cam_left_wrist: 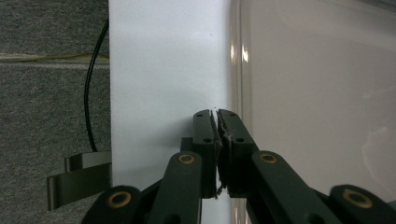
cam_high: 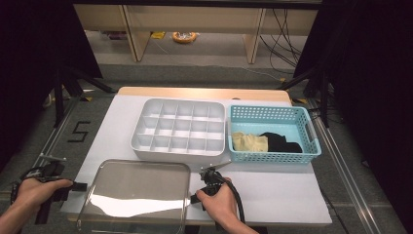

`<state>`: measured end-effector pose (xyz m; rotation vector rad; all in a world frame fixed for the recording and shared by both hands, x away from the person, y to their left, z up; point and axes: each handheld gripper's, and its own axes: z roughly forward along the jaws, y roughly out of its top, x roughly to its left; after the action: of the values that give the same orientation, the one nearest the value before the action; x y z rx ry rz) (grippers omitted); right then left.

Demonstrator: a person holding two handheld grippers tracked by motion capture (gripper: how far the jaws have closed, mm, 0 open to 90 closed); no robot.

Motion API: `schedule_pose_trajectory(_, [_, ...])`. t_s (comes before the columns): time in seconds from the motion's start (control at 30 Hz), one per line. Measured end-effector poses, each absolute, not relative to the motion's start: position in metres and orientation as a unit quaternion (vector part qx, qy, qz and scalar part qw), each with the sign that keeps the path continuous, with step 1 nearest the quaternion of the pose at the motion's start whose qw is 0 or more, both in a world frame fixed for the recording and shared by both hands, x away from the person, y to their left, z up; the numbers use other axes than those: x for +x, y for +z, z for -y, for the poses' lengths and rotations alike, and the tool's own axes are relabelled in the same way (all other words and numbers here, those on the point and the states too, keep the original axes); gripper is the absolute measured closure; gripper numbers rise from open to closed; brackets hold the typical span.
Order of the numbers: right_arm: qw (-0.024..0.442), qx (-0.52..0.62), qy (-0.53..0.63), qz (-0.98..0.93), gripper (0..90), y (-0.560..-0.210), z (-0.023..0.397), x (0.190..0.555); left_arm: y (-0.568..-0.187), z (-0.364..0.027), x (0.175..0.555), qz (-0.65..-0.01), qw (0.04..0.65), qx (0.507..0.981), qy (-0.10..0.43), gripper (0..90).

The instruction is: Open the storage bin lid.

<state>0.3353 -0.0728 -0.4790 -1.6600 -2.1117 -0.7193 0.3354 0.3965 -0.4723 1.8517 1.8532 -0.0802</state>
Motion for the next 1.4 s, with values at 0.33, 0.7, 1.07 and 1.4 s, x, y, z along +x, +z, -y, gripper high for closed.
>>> schedule_pose_trajectory(0.33, [0.161,-0.563,-0.270,0.764,90.0,-0.476,0.068,0.338,-0.473,-0.400,0.332,-0.684,0.264,0.679,-0.026,79.0])
schedule_pose_trajectory(0.7, [0.138,-0.571,-0.242,0.772,90.0,-0.477,0.068,0.335,-0.474,-0.400,0.330,-0.681,0.276,0.678,-0.019,75.8])
schedule_pose_trajectory(1.07, [0.177,-0.567,-0.267,0.759,90.0,-0.476,0.061,0.334,-0.473,-0.399,0.332,-0.681,0.266,0.682,-0.030,75.1])
schedule_pose_trajectory(1.4, [0.143,-0.554,-0.258,0.778,90.0,-0.479,0.066,0.336,-0.469,-0.398,0.332,-0.677,0.282,0.679,-0.010,68.9])
